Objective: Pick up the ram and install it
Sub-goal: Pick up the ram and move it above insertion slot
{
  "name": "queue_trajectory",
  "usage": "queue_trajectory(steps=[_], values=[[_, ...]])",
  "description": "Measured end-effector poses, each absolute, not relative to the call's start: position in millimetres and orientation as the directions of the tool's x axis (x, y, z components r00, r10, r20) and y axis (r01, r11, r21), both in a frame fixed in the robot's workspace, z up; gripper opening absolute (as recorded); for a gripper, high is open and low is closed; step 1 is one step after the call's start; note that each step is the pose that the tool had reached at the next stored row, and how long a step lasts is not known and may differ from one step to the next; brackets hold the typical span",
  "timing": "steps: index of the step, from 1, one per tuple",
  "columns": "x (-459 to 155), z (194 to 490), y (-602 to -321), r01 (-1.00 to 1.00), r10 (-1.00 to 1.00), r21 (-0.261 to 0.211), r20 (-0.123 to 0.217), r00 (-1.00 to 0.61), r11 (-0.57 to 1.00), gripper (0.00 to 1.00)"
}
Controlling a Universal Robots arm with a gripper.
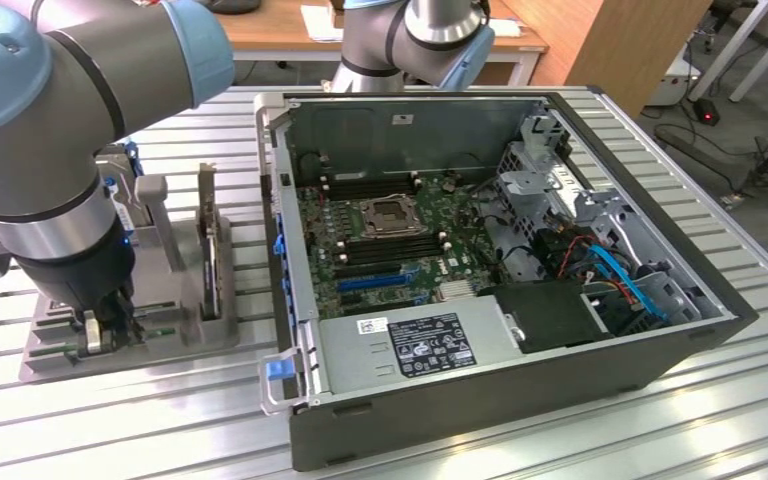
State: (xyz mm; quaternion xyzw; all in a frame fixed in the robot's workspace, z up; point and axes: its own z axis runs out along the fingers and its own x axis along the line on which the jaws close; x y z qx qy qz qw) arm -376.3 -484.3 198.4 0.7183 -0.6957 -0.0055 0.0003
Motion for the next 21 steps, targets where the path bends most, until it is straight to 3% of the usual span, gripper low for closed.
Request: queue_trajectory(steps=[21], values=[[-376, 214, -484, -0.999, -0.999, 0.008, -0.008, 0.032, -0.032, 0.11]])
